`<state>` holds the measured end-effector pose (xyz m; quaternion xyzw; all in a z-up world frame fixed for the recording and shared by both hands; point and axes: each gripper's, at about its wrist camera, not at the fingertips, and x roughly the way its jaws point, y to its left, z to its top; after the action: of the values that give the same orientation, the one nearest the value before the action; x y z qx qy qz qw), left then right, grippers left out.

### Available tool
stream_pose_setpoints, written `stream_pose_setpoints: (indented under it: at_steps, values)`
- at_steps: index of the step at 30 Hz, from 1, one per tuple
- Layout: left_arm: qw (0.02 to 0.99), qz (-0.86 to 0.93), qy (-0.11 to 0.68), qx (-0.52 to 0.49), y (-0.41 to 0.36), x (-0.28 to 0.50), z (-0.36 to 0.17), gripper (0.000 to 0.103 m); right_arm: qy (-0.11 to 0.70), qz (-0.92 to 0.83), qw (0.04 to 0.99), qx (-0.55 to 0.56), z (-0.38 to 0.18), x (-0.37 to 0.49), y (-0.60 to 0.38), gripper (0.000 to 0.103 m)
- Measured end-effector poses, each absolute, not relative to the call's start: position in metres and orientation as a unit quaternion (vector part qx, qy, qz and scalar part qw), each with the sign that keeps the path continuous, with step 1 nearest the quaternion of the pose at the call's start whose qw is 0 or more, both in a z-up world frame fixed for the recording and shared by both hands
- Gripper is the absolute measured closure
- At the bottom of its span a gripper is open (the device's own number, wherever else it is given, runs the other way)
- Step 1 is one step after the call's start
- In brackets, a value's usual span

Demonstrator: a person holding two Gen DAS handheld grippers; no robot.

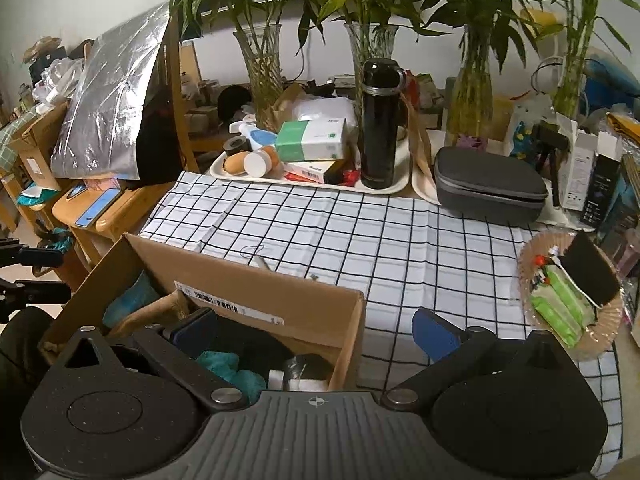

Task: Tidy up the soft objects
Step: 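Withdraw both grippers from the box back over the cloth, then move the left gripper to the black earphone cable and grasp its white plug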

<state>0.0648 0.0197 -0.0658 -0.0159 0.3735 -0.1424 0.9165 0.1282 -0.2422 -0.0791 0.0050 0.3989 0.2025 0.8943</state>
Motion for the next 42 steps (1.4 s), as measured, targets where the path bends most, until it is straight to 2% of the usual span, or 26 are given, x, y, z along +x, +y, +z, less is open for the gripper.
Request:
stream_pose_setpoints:
  at_steps: [21, 29, 42]
  values:
    - [0.919, -0.138, 0.368, -0.021, 0.03, 0.109, -0.077, 0.026, 0.412, 0.13, 0.902, 0.015, -0.106, 0.198, -0.262, 0.0]
    - [0.917, -0.119, 0.379, -0.01, 0.032, 0.131, -0.082, 0.026, 0.425, 0.143, 0.893, -0.024, -0.116, 0.224, -0.255, 0.0]
    - [0.916, -0.116, 0.383, -0.002, 0.035, 0.156, -0.085, 0.026, 0.414, 0.204, 0.887, 0.001, -0.118, 0.251, -0.252, 0.0]
